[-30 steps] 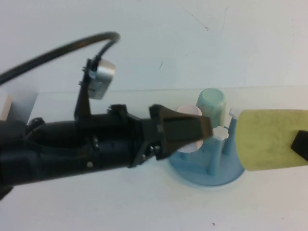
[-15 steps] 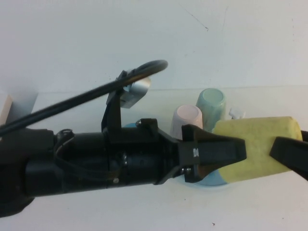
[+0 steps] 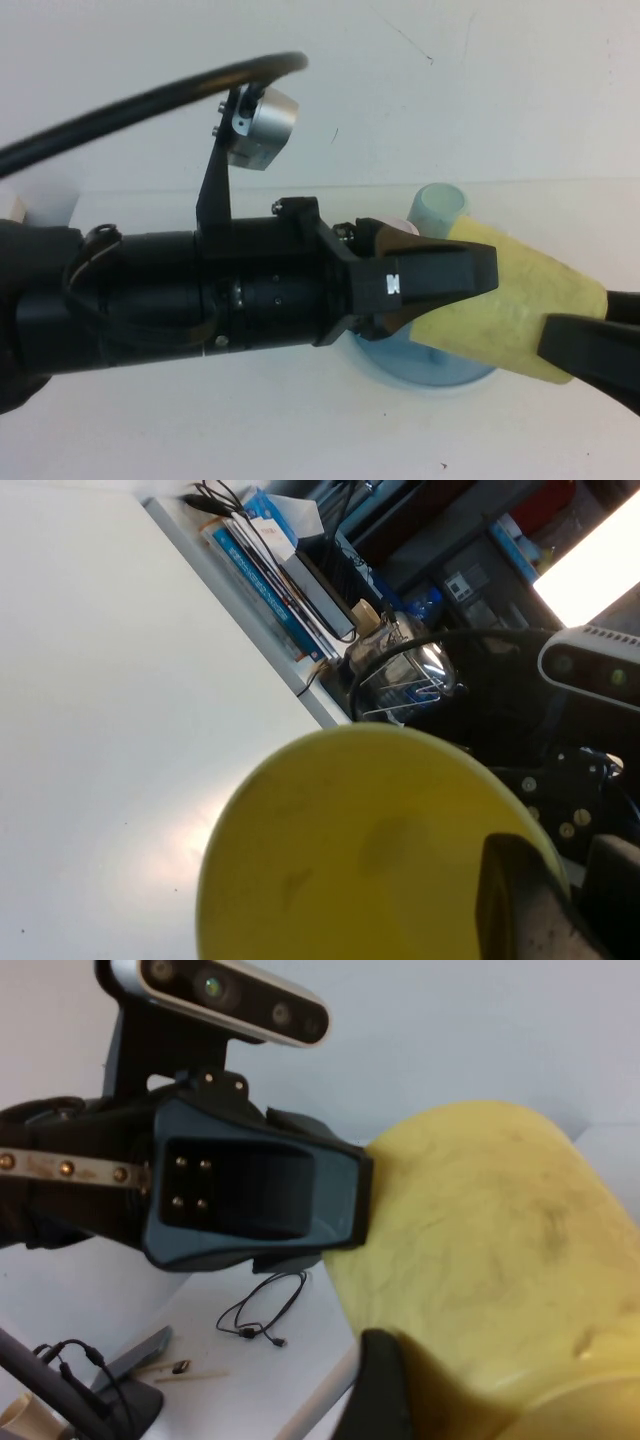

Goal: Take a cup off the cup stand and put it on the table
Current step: Hand over the cup

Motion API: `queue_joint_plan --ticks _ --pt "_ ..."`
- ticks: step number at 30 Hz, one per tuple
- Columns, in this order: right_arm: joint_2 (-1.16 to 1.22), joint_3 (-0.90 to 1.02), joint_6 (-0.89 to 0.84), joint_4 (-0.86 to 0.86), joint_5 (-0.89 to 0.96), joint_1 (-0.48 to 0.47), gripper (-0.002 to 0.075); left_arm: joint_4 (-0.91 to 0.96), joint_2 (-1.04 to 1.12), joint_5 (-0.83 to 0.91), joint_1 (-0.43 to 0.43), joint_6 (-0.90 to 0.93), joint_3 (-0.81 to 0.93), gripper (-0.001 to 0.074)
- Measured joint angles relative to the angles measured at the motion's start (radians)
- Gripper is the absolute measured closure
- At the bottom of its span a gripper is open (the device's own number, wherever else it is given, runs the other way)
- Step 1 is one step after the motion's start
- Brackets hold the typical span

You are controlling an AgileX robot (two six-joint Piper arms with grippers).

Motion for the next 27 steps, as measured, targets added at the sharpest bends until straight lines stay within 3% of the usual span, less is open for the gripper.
queue_joint_plan --ticks 27 --pt "0.011 -0.089 -0.038 -0.058 -0.004 0.000 0.0101 -0.069 0.050 0.140 0.009 0.054 -0.021 0.0701"
